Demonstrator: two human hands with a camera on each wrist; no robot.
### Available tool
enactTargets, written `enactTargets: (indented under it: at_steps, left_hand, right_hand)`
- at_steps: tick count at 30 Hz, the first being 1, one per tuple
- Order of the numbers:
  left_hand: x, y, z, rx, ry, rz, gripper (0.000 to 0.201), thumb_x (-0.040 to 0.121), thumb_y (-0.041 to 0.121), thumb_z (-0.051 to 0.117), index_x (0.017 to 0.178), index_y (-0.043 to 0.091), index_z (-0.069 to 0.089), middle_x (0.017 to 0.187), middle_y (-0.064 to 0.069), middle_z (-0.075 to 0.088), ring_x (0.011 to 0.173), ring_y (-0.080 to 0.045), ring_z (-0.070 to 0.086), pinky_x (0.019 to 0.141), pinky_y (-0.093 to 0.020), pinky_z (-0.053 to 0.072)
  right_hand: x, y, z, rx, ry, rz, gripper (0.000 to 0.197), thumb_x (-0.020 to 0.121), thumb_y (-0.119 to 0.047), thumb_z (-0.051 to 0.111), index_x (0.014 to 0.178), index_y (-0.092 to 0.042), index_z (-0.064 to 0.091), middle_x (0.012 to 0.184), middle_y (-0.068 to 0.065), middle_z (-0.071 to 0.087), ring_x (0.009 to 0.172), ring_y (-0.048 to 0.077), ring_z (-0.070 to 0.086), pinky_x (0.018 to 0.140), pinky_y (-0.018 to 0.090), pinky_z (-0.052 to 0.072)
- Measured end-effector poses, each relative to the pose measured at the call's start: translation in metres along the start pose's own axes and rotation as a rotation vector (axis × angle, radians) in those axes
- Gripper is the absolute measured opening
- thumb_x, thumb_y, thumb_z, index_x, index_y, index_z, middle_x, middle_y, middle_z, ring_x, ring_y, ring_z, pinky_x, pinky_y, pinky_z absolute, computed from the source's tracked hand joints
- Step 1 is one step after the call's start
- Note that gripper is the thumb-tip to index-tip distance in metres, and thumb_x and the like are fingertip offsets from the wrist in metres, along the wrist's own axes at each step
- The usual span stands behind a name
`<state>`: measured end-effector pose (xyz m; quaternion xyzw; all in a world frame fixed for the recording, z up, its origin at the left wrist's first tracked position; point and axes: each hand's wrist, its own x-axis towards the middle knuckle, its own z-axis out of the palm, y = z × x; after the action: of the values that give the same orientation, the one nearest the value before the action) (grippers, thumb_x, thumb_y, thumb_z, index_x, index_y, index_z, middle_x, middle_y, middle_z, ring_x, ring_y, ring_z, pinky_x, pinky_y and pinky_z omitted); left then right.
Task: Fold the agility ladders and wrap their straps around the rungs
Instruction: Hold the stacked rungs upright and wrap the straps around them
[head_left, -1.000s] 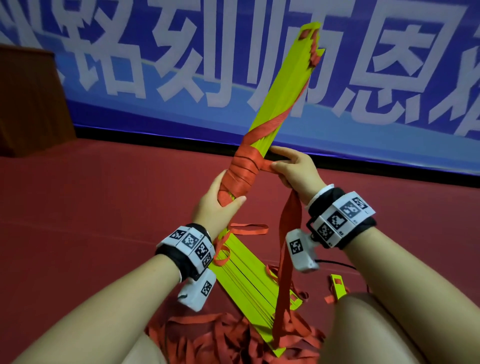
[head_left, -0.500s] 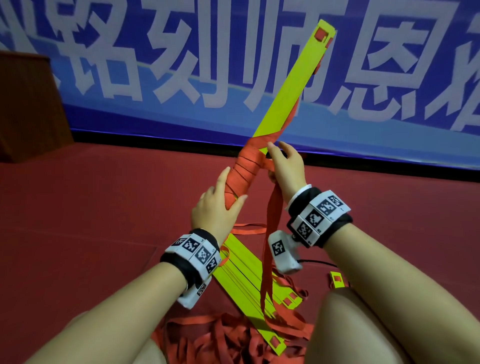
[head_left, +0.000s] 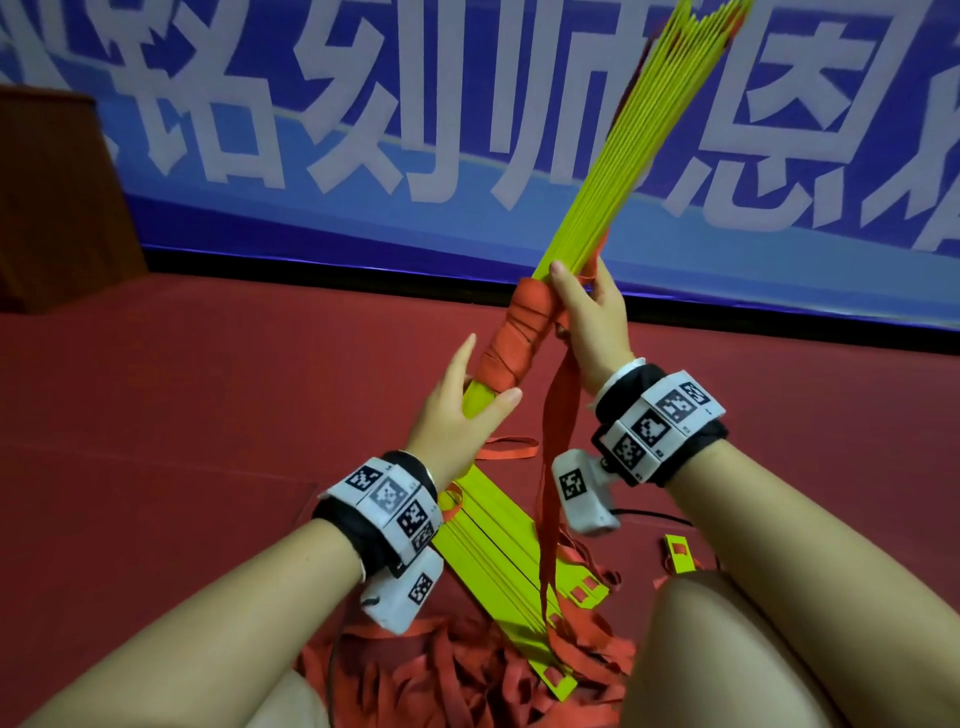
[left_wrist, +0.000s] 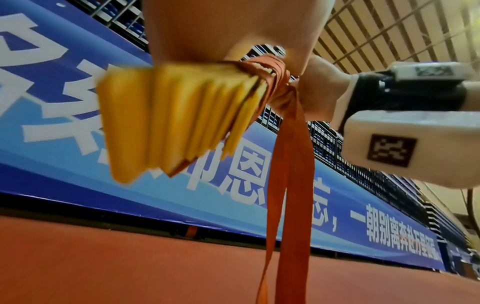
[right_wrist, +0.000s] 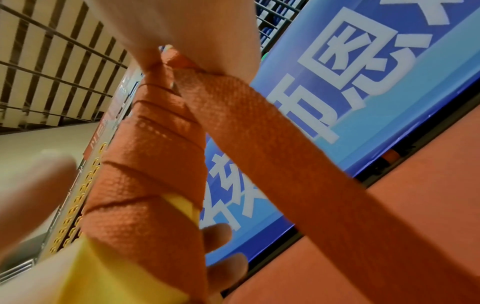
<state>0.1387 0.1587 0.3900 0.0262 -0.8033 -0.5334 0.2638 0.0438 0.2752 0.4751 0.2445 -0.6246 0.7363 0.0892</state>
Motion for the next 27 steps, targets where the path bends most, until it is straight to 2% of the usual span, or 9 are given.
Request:
enactTargets:
  at_steps: [3,6,10,14,17,21,23,25,27]
  left_hand:
    - [0.002,-0.005,0.002,-0.156,-0.074,-0.023,0.067,0.082,0.036,0.074,0.139,0.034,0.039,0.124,0.018,0.056,0.111,0.013,0.053,0.098,-0.013,0.038]
    - [0.006,-0.006,0.002,-0.241,-0.083,-0.028,0.072,0.063,0.046,0.077,0.126,0.039,0.044,0.12,0.023,0.058,0.108,0.01,0.056,0.101,-0.018,0.042]
    - [0.004,-0.002,0.005,-0.304,0.006,0.043,0.077,0.078,0.008,0.079,0.134,0.034,0.034,0.122,0.027,0.049,0.102,0.025,0.05,0.09,-0.003,0.039]
    - [0.004,-0.003,0.004,-0.273,-0.003,0.052,0.083,0.071,0.02,0.078,0.138,0.041,0.035,0.121,0.011,0.06,0.094,-0.005,0.063,0.088,-0.027,0.051]
    - [0.003,-0.006,0.001,-0.093,0.027,0.078,0.087,0.076,0.018,0.08,0.148,0.03,0.032,0.12,0.013,0.059,0.101,0.008,0.058,0.088,-0.009,0.04]
    - [-0.001,-0.006,0.003,-0.028,0.085,0.085,0.092,0.073,0.032,0.08,0.149,0.033,0.029,0.128,0.003,0.058,0.113,-0.013,0.058,0.094,-0.024,0.044]
    - [-0.003,-0.001,0.005,-0.054,0.11,0.081,0.088,0.078,0.019,0.08,0.149,0.032,0.03,0.125,0.007,0.057,0.112,-0.01,0.057,0.092,-0.019,0.041]
    - [-0.002,0.003,0.006,-0.073,0.136,0.093,0.085,0.079,0.014,0.078,0.148,0.031,0.032,0.123,0.013,0.056,0.109,0.0,0.056,0.089,-0.011,0.04]
    - [0.001,0.003,0.004,-0.089,0.143,0.103,0.083,0.08,0.013,0.077,0.148,0.029,0.033,0.119,0.02,0.055,0.1,0.016,0.054,0.086,-0.002,0.038]
  right_hand:
    - [-0.006,-0.003,0.001,0.014,-0.074,-0.052,0.034,0.094,-0.021,0.059,0.126,-0.013,0.054,0.069,-0.017,0.059,0.056,0.002,0.048,0.049,0.016,0.038]
    - [-0.009,-0.008,0.003,-0.002,-0.177,-0.098,0.043,0.094,-0.019,0.059,0.136,-0.013,0.049,0.068,-0.013,0.058,0.053,0.006,0.045,0.049,0.019,0.037]
    - [-0.007,-0.017,0.003,-0.046,-0.232,-0.023,0.046,0.096,-0.023,0.057,0.141,-0.027,0.047,0.058,-0.005,0.047,0.045,0.009,0.037,0.043,0.018,0.032]
    - [-0.004,-0.014,0.0,-0.032,-0.202,0.043,0.04,0.097,-0.016,0.055,0.137,-0.019,0.052,0.046,-0.012,0.042,0.035,0.005,0.029,0.034,0.015,0.024]
    - [-0.011,-0.015,-0.001,0.005,-0.183,0.053,0.034,0.098,-0.005,0.05,0.131,-0.005,0.054,0.041,-0.014,0.045,0.032,0.0,0.031,0.034,0.012,0.025]
    - [-0.013,-0.017,0.001,0.056,-0.135,0.052,0.031,0.095,-0.001,0.053,0.126,-0.005,0.057,0.069,-0.005,0.066,0.048,-0.001,0.058,0.043,0.01,0.041]
    - [-0.008,-0.016,0.001,-0.041,-0.109,0.048,0.037,0.094,-0.009,0.059,0.13,-0.009,0.056,0.078,0.004,0.066,0.051,0.002,0.06,0.048,0.015,0.046]
    - [-0.005,-0.019,-0.003,-0.189,-0.092,0.07,0.046,0.091,-0.022,0.065,0.134,-0.012,0.052,0.068,0.001,0.059,0.038,0.0,0.047,0.04,0.014,0.037]
    - [-0.002,-0.022,-0.013,-0.259,-0.138,0.115,0.04,0.088,-0.031,0.068,0.12,-0.009,0.062,0.06,-0.001,0.05,0.033,0.004,0.033,0.036,0.016,0.026]
